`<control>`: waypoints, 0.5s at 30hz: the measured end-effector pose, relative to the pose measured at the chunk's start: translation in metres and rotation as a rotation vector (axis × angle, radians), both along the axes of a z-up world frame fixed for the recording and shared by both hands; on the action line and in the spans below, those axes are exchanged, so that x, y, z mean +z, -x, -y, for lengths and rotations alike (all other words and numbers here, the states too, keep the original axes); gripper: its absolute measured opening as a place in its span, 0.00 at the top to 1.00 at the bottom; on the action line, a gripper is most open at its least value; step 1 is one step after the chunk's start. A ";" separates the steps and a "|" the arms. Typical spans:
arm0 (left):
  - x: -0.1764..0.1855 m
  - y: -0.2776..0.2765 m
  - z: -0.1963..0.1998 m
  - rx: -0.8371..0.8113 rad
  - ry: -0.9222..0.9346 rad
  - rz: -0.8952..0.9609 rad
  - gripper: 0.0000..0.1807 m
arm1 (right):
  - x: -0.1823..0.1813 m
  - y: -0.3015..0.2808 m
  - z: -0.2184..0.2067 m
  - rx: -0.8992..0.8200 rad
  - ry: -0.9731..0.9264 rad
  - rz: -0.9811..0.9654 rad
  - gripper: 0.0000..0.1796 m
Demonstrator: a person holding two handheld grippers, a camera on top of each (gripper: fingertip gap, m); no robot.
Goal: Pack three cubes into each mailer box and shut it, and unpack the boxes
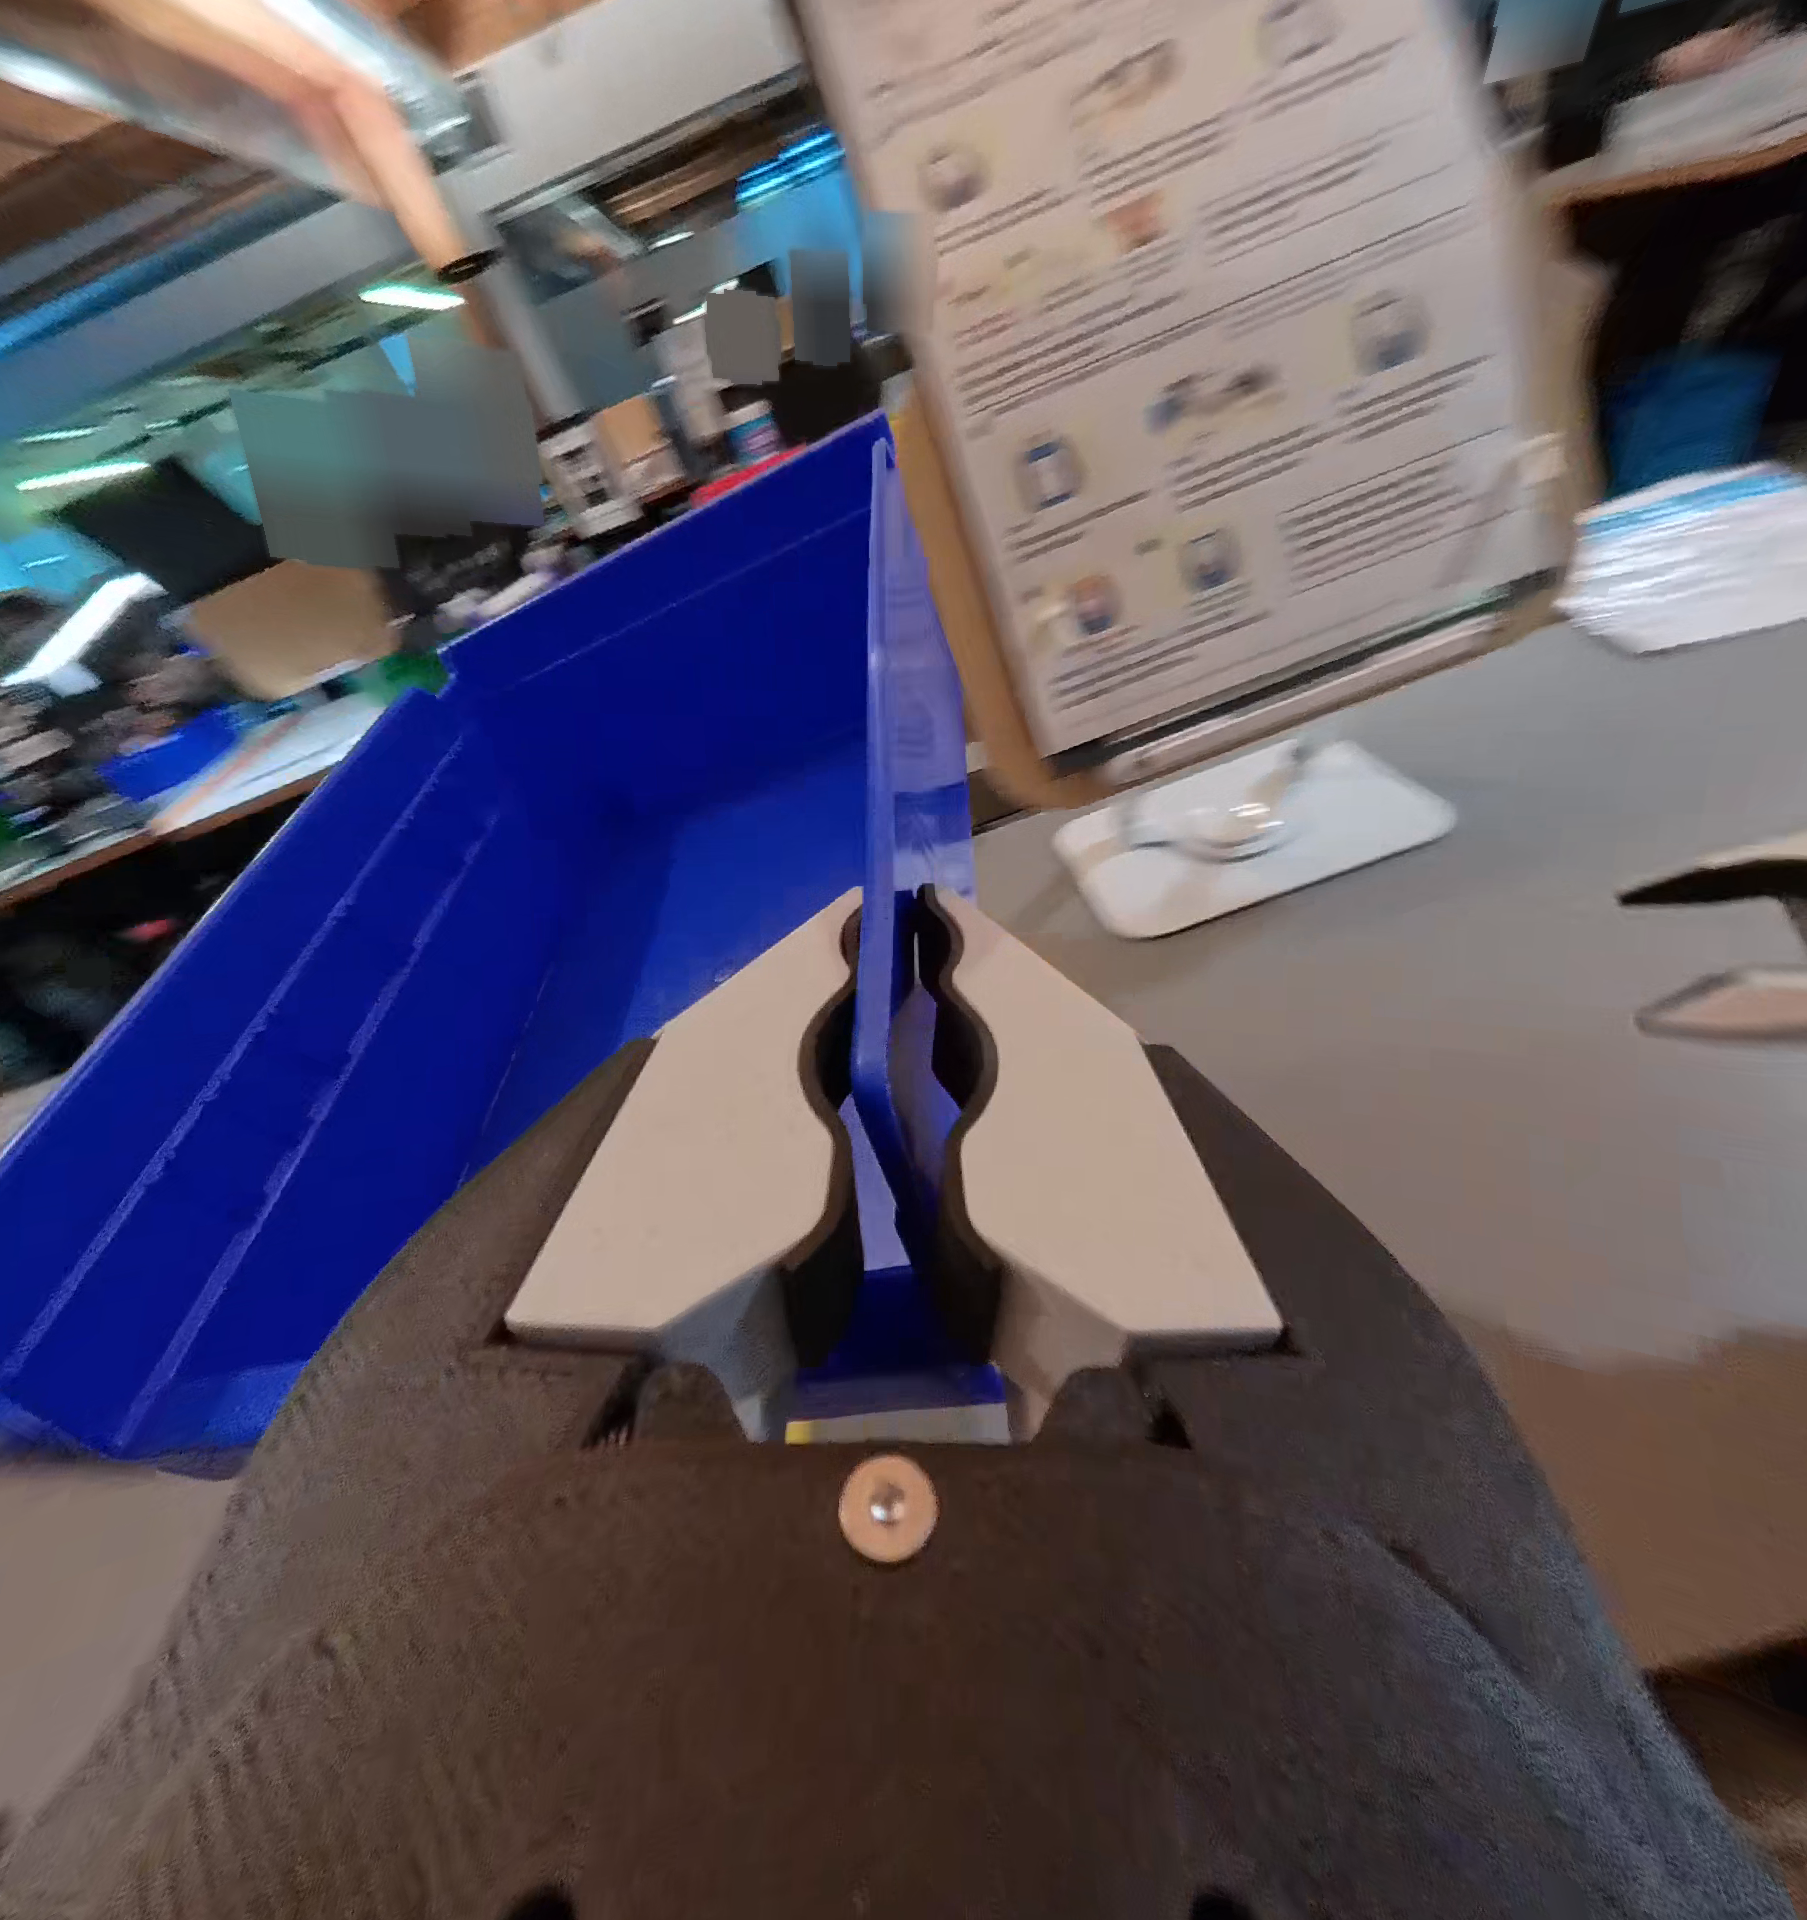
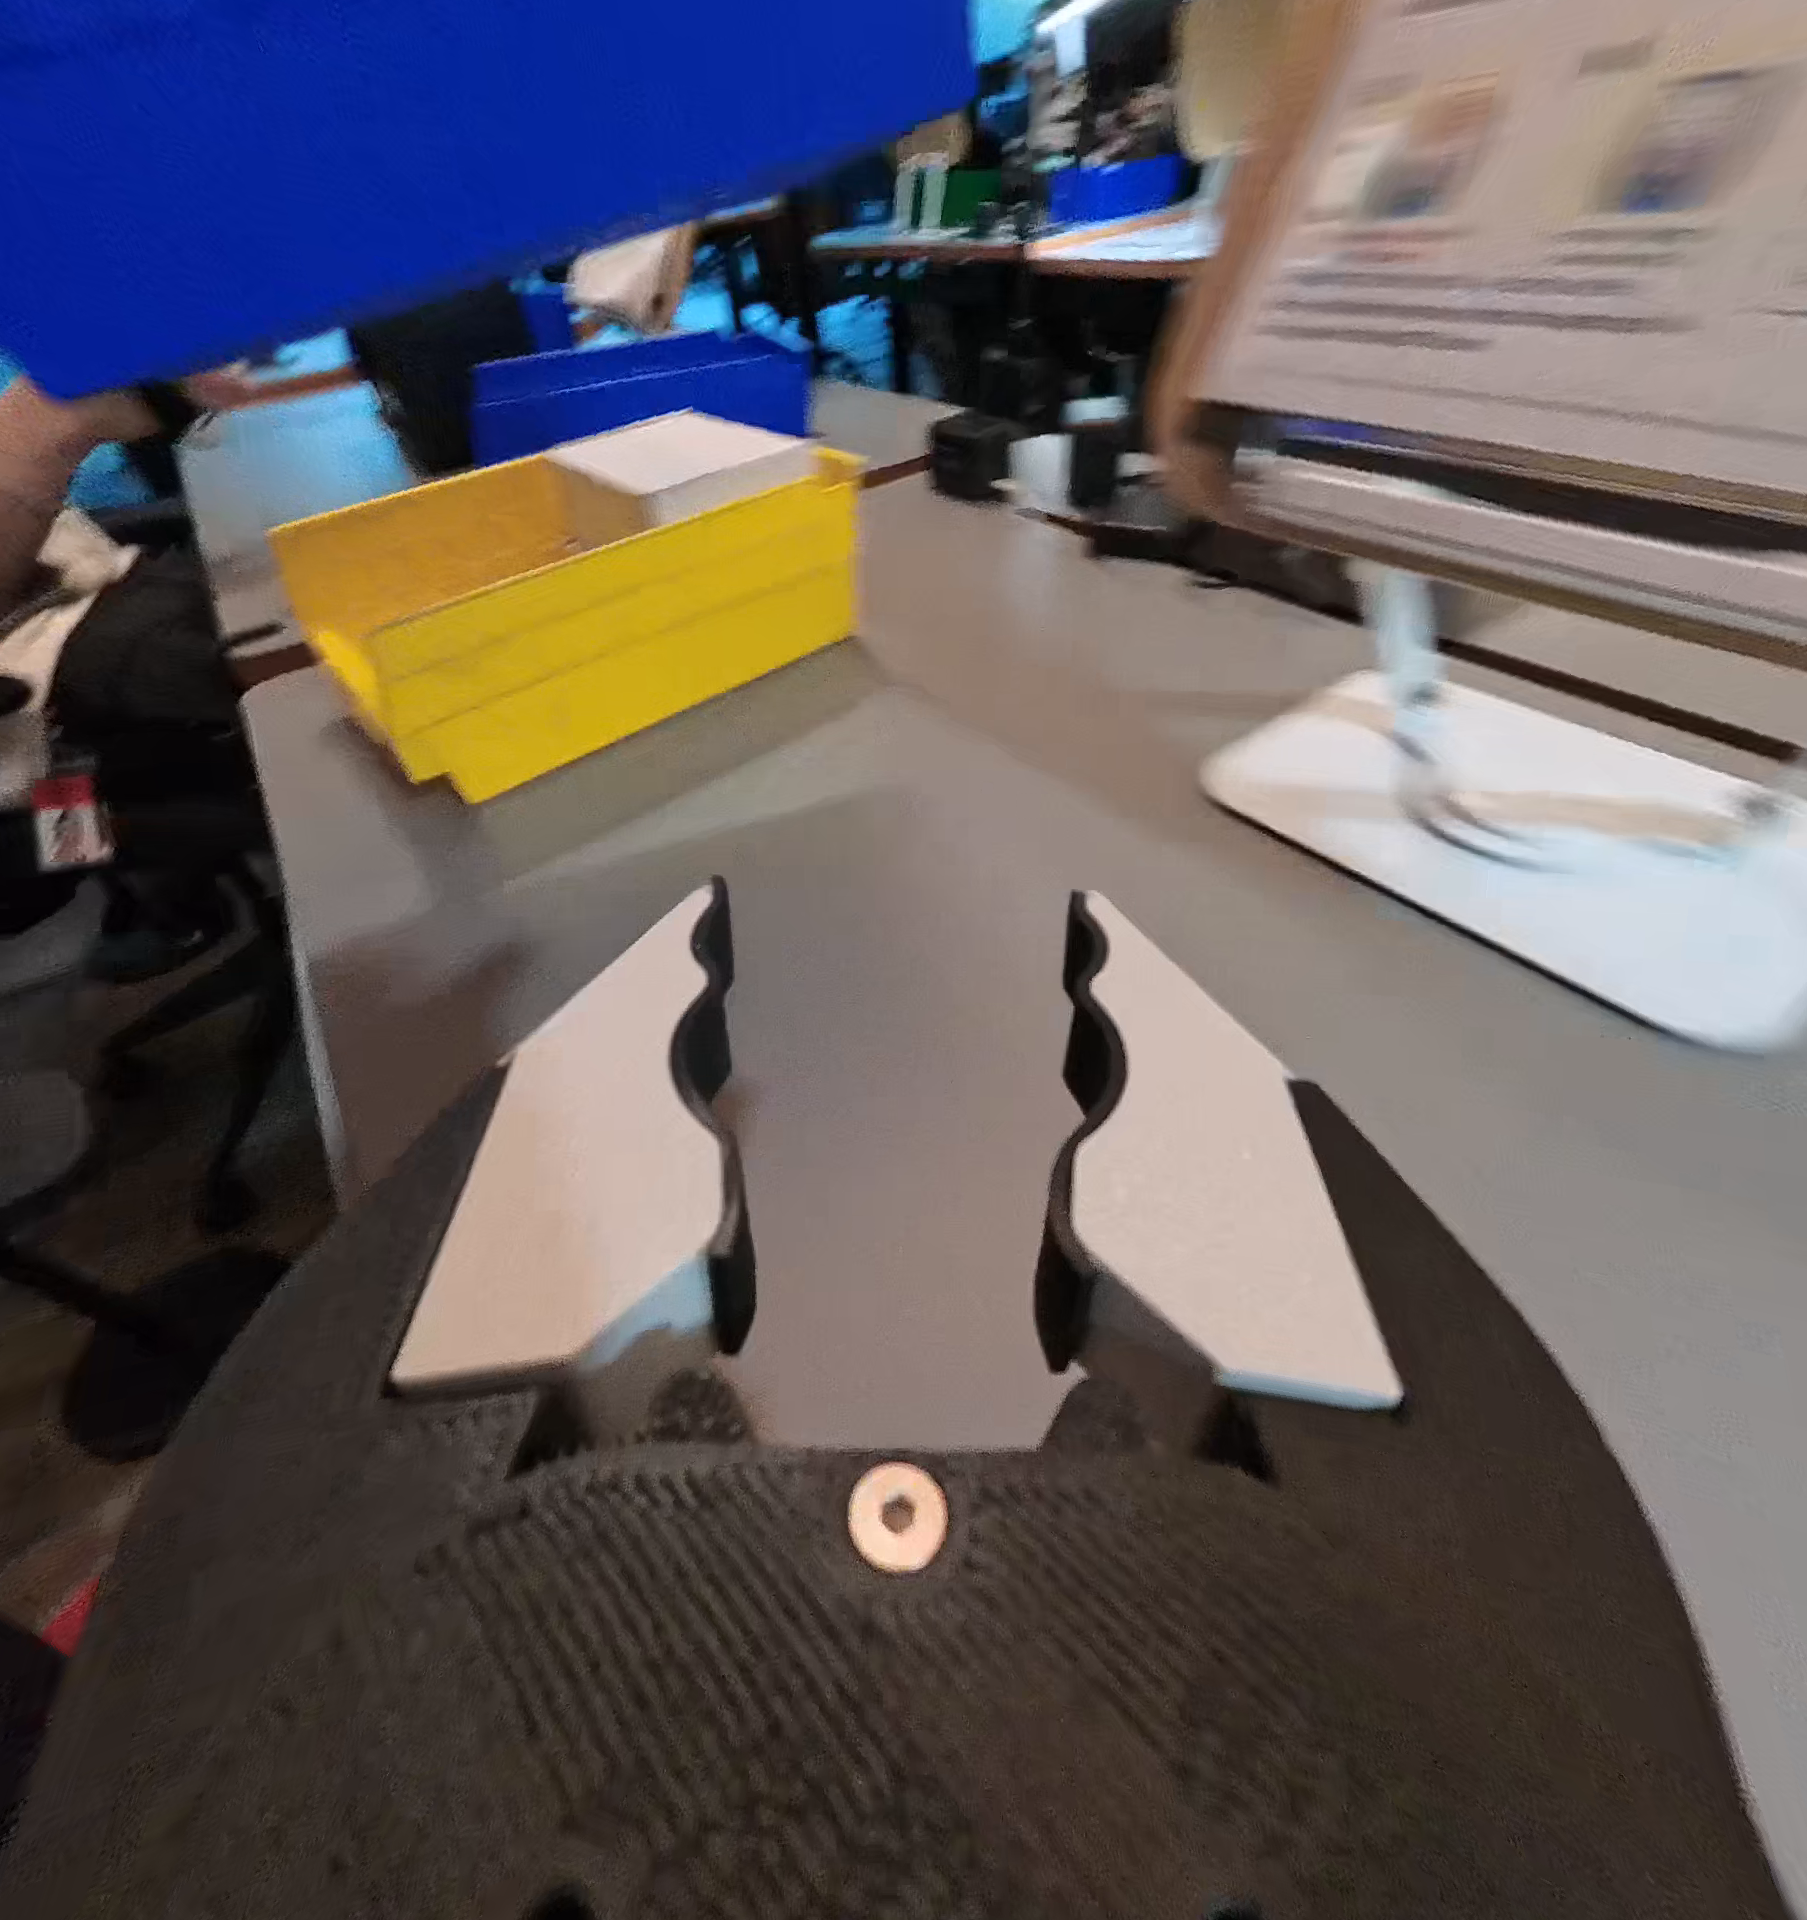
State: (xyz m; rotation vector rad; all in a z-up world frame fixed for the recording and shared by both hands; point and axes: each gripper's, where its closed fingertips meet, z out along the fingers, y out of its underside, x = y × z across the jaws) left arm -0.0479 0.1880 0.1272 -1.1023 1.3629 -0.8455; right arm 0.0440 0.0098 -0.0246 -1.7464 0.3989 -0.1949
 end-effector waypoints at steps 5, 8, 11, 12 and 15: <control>-0.002 -0.007 0.124 -0.384 0.068 -0.086 1.00 | -0.001 -0.033 0.160 -0.281 -0.140 -0.057 0.65; -0.020 -0.006 0.197 -0.587 0.076 -0.176 1.00 | -0.007 -0.039 0.240 -0.430 -0.197 -0.089 0.65; -0.046 -0.012 0.262 -0.728 0.104 -0.247 1.00 | 0.015 -0.054 0.305 -0.528 -0.371 -0.142 0.66; -0.056 -0.018 0.281 -0.755 0.112 -0.262 1.00 | 0.024 -0.057 0.324 -0.552 -0.443 -0.159 0.66; -0.081 -0.042 0.333 -0.793 0.131 -0.241 1.00 | 0.056 -0.054 0.370 -0.609 -0.646 -0.109 0.67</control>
